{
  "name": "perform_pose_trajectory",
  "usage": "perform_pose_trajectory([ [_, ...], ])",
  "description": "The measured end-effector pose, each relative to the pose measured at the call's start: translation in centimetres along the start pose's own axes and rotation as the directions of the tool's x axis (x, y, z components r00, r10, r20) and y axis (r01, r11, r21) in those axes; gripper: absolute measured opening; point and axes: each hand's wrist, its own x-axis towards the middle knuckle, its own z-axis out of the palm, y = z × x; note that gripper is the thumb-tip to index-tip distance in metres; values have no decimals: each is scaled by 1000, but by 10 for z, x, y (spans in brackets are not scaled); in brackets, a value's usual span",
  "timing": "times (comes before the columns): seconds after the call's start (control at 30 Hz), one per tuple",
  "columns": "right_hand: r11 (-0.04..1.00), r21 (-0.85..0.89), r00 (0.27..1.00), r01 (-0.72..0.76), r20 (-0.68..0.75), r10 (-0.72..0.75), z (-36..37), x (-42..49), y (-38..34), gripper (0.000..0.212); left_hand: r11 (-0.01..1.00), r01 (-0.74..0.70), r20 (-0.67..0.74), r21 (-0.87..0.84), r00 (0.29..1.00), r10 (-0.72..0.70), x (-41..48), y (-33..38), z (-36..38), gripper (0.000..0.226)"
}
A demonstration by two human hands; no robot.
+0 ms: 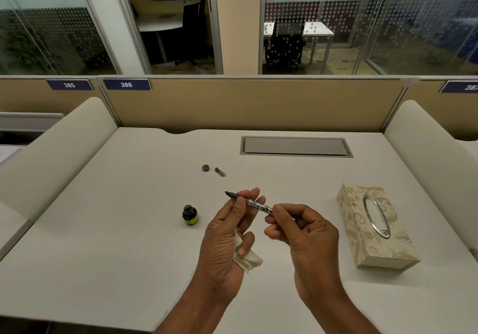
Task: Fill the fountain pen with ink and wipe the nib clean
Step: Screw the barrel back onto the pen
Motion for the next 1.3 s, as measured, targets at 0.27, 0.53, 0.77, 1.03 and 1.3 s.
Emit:
perform_pose_trajectory([
  [0.27,972,-192,989,138,77,-125,0,-2,3,10,1000,-10,9,-10,1000,10,4,0,-3,23],
  [0.53,955,-248,983,160,127,-131,0,-3,13,7,999,39,14,-19,999,-38,7,0,-11,23],
  [0.77,979,-191,992,71,116,-49,1,-2,21,14,998,56,-4,0,998,-56,11,-1,-18,22],
  [1.03,988,-128,991,-83,98,96,6,-1,36,16,997,78,-22,28,997,-77,20,-5,-34,21],
  [1.3,800,-575,973,172,227,-45,9,9,67,9,991,99,-66,86,993,-93,44,-14,-68,35],
])
